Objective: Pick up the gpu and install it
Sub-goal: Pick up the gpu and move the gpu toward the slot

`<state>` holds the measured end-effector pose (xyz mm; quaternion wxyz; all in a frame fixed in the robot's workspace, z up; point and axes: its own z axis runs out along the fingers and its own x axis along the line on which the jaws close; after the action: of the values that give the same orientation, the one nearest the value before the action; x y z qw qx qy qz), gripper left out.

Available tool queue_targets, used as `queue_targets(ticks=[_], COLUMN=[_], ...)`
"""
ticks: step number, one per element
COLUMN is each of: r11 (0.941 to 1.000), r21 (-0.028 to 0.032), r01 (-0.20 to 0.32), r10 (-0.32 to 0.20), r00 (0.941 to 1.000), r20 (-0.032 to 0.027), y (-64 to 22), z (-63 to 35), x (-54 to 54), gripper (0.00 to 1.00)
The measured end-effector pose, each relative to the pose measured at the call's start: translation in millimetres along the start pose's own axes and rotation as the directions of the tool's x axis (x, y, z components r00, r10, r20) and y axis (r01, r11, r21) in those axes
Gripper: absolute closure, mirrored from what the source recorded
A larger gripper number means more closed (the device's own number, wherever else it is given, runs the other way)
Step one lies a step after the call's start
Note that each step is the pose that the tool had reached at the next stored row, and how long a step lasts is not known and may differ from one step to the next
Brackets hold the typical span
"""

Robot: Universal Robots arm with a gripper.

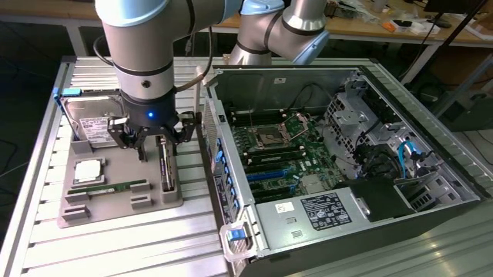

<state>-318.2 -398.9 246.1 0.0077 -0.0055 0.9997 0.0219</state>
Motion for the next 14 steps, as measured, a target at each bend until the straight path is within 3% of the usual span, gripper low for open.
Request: queue_targets(ticks=[14], r11=[1.0000], r21=[0.0001], r01=[0.000], r10=[0.000], r00=[1.0000], r20=[-0.0002], y=[-0.2], z=[3.8], x=[-5.8], gripper=[0.34])
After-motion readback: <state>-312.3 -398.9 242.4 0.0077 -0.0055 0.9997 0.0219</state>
